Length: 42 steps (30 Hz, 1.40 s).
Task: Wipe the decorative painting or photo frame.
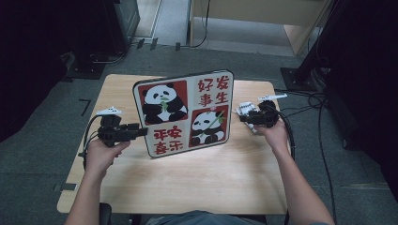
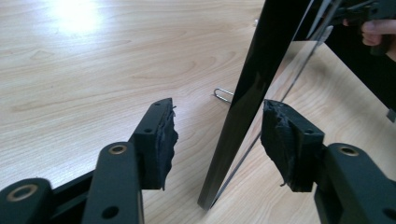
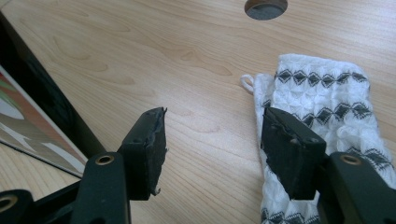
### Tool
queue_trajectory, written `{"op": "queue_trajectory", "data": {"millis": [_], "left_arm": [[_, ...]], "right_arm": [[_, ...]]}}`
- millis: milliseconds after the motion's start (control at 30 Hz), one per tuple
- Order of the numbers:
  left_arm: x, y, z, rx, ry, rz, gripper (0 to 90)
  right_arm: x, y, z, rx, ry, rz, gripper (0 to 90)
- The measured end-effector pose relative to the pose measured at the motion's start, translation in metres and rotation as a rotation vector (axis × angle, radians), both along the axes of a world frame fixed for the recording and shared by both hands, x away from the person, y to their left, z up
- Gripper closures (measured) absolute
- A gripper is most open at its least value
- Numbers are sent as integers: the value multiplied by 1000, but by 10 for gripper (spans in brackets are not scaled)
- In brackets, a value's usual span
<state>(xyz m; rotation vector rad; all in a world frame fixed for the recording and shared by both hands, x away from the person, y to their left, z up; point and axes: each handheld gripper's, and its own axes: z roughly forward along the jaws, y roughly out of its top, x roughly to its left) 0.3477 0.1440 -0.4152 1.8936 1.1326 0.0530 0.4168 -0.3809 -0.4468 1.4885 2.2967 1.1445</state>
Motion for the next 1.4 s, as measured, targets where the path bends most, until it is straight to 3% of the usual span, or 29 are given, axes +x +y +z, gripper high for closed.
{"op": "queue_trajectory", "data": {"millis": [633,900,1267,1400], "left_arm": [[6,0,-11,27,1,52,429],[5,1,-11,33,-18,59,423],[0,17,-5,22,-43,83,384],[-1,23,-4,36,-49,93,382]], "right_arm": [[1,3,-3,-3,6,10,417],[1,3,-3,-5,11,12,416],[1,1,-2,-3,8,8,413],[1,1,-2,-4,6,5,406]]}}
